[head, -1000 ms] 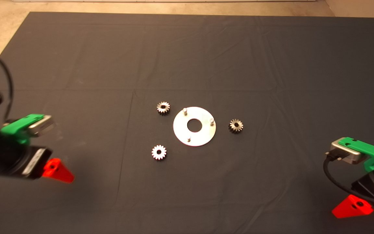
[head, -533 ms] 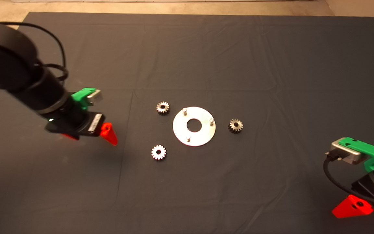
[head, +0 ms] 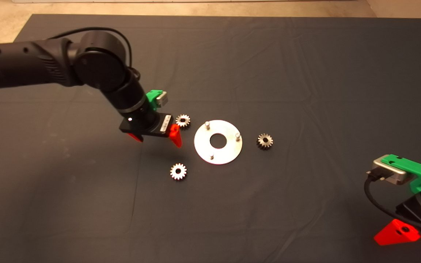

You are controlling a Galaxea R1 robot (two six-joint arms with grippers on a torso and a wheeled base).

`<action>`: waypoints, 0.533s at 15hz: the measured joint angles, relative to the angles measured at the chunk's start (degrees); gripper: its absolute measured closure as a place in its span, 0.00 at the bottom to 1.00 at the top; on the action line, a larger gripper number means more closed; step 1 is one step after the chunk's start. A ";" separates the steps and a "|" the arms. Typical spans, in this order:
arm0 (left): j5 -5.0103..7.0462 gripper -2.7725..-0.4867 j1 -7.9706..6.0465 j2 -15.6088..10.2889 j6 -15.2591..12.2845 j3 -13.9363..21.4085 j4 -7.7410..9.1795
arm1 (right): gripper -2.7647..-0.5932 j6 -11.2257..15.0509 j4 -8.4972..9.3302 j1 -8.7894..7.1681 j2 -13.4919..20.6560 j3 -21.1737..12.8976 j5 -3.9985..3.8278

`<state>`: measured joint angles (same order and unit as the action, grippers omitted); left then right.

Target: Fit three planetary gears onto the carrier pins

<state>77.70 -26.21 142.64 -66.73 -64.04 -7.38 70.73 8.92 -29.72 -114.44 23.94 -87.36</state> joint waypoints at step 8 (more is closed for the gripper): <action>0.77 0.00 0.02 6.39 0.04 -7.27 -4.94 | 0.01 0.00 -0.02 -0.02 -0.01 0.00 0.06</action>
<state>78.47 -26.19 149.03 -66.69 -71.31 -12.32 70.73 8.91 -29.73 -114.45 23.94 -87.30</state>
